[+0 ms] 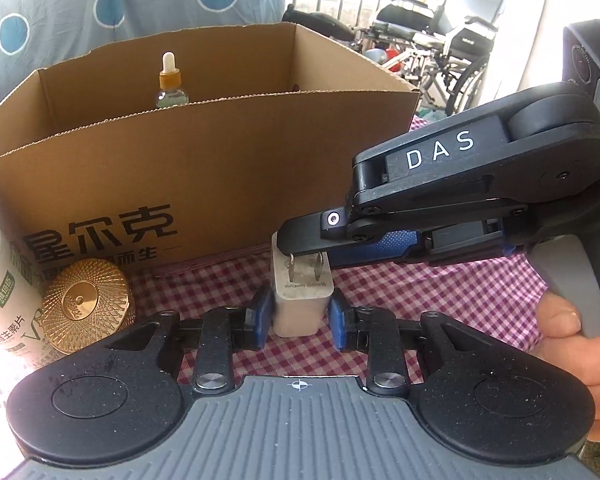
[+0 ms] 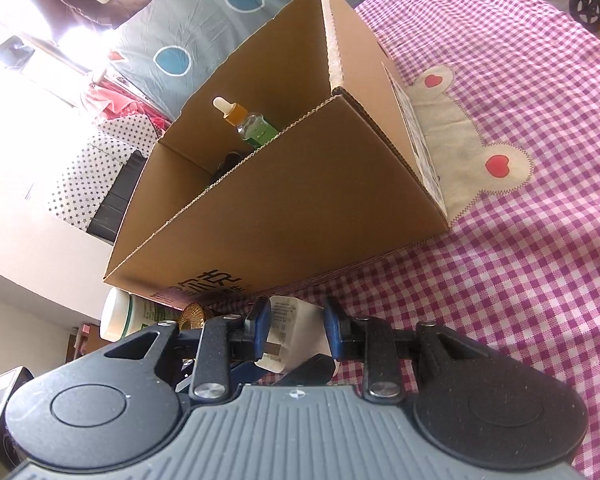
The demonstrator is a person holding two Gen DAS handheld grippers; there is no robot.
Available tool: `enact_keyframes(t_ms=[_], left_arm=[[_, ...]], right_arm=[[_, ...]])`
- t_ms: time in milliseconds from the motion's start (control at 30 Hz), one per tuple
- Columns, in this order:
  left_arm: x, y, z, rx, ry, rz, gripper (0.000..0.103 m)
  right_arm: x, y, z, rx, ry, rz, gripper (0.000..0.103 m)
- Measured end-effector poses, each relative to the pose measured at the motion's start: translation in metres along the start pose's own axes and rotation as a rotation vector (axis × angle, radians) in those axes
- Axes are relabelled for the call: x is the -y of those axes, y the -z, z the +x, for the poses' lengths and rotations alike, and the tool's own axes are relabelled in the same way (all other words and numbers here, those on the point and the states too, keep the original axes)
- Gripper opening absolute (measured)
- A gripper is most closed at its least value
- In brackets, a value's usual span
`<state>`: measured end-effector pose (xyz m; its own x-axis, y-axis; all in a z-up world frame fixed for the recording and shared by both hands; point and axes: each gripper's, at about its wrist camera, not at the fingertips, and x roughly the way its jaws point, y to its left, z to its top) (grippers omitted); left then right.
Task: Organize rigid objects
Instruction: 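Lift the white plug charger and carry it over the box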
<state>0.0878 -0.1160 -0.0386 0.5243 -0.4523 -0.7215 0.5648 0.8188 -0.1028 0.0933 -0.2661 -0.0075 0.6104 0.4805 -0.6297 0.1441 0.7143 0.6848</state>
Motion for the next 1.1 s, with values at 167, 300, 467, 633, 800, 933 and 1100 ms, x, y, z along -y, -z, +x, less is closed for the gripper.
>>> enact_keyframes(t_ms=[167,300,467,633,800,933,1100], left_arm=[[-0.001,-0.004,0.004,0.0,-0.007,-0.005,0.029],[0.003,-0.008,0.005,-0.002,-0.013,-0.007,0.027],[0.003,-0.009,0.0,0.001,-0.025,-0.019,0.026],[0.007,-0.009,-0.009,0.024,-0.039,-0.016,0.026],[0.011,-0.01,-0.03,0.065,-0.06,-0.008,0.026],[0.014,-0.016,-0.056,0.123,-0.087,0.002,0.026],[0.006,-0.041,-0.083,0.196,-0.099,0.015,0.026]], right_arm=[[0.001,-0.002,0.001,0.01,0.002,-0.003,0.031],[0.0,-0.001,0.001,0.009,0.001,-0.005,0.032],[0.0,0.0,0.001,0.007,-0.01,-0.006,0.032],[-0.005,0.005,-0.006,0.022,-0.021,-0.017,0.032],[-0.015,0.009,-0.021,0.045,-0.045,-0.034,0.032],[-0.036,0.01,-0.038,0.086,-0.083,-0.069,0.032],[-0.069,-0.002,-0.056,0.147,-0.122,-0.144,0.032]])
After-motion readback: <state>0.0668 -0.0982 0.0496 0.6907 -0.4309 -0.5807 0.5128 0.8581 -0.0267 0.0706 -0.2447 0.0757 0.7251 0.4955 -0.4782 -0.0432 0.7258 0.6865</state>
